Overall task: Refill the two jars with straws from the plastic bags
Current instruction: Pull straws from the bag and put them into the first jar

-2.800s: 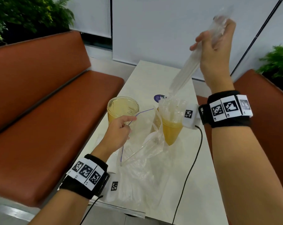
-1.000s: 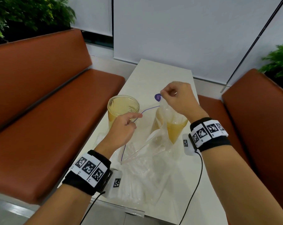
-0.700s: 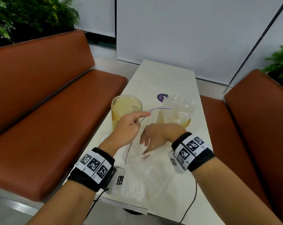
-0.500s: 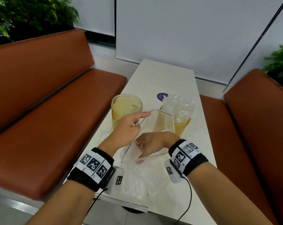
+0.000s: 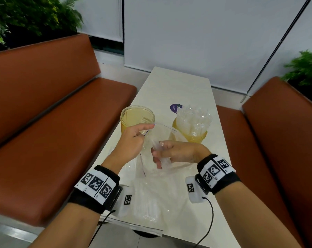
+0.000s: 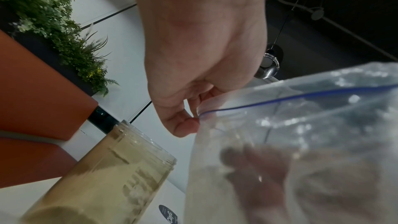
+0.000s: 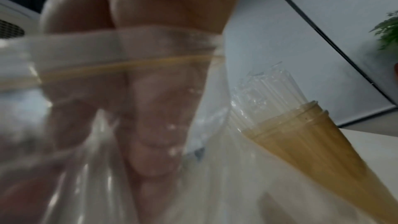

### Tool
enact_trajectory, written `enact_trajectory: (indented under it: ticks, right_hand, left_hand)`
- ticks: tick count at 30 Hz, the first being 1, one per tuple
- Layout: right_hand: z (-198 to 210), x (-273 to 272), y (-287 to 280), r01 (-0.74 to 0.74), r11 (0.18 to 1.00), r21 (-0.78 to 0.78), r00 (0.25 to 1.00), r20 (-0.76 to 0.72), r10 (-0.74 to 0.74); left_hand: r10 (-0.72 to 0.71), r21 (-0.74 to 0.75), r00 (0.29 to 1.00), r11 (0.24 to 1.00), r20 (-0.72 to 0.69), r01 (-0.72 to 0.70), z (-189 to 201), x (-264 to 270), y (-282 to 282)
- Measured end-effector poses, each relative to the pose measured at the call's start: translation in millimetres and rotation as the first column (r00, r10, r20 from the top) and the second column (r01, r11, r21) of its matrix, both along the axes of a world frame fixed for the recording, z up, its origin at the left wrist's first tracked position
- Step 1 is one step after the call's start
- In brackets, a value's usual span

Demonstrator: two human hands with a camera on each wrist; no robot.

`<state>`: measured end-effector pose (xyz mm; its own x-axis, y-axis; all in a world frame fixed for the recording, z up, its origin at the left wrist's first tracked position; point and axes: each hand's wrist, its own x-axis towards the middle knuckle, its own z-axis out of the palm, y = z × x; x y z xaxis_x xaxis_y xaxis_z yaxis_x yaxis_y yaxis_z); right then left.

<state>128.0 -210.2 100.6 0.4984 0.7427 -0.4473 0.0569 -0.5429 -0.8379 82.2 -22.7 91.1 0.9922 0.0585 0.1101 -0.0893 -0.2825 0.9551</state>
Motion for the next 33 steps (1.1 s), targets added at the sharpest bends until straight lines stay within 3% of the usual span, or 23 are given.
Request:
enact_trajectory:
  ticks: [4, 6, 8, 11, 14, 17, 20, 23, 28, 31, 33]
  right_hand:
    - [42.0, -3.0, 3.3, 0.063, 0.952, 0.3, 0.988, 0.119, -0.103]
    - [75.2, 1.0, 3.8, 0.15, 0.862, 0.485, 0.967, 0.11, -0.23]
    - [114.4, 8.7, 0.1, 0.227, 0.722, 0.653, 0.923, 0.094, -0.374]
    - [162.8, 26.9, -16.7, 0.256, 0.532, 0.807, 0.783, 0.149, -0.603]
    - [180.0, 50.9, -36.7, 0.227, 0.471, 0.853, 0.56, 0.281, -0.78]
    - [164.5, 77.0, -47.5, 0.246, 0.487, 0.838, 0.388, 0.375, -0.842]
    - [128.1, 98.4, -53.4, 0.313, 0.526, 0.791, 0.316, 0.435, -0.843]
    - [86.7, 109.4, -56.7, 0.391, 0.553, 0.736, 0.291, 0.471, -0.833]
    - [27.2, 115.4, -60.7, 0.598, 0.527, 0.604, 0.312, 0.43, -0.847]
    - [21.9, 113.6, -64.7, 0.647, 0.445, 0.619, 0.205, 0.422, -0.883]
    - [36.5, 107.1, -65.4, 0.539, 0.378, 0.753, 0.153, 0.354, -0.923]
  left_hand:
    - [0.032, -0.042, 0.998, 0.999, -0.061, -0.035, -2.9, 0.9, -1.6]
    - [0.05, -0.047, 0.996, 0.997, -0.076, -0.054, -3.2, 0.9, -2.2]
    - [0.056, -0.041, 0.995, 0.997, -0.078, -0.059, -4.1, 1.0, -1.9]
    - [0.051, -0.023, 0.996, 0.998, -0.079, -0.053, -4.4, 1.3, -2.3]
    - [0.056, -0.028, 0.995, 0.998, -0.082, -0.058, -4.5, 1.8, -2.2]
    - [0.052, -0.02, 0.996, 0.998, -0.076, -0.054, -2.7, 1.3, -2.7]
    - [0.047, -0.008, 0.997, 0.999, -0.063, -0.048, -2.0, 0.7, -2.7]
    - [0.046, -0.003, 0.997, 0.999, -0.057, -0.046, -1.9, 1.7, -3.2]
    - [0.038, -0.004, 0.998, 0.999, -0.055, -0.038, -1.6, 4.6, -4.2]
    - [0.027, 0.002, 0.998, 1.0, -0.054, -0.026, -1.4, 6.0, -4.3]
    - [0.019, 0.015, 0.999, 1.0, -0.05, -0.018, -0.2, 6.7, -4.6]
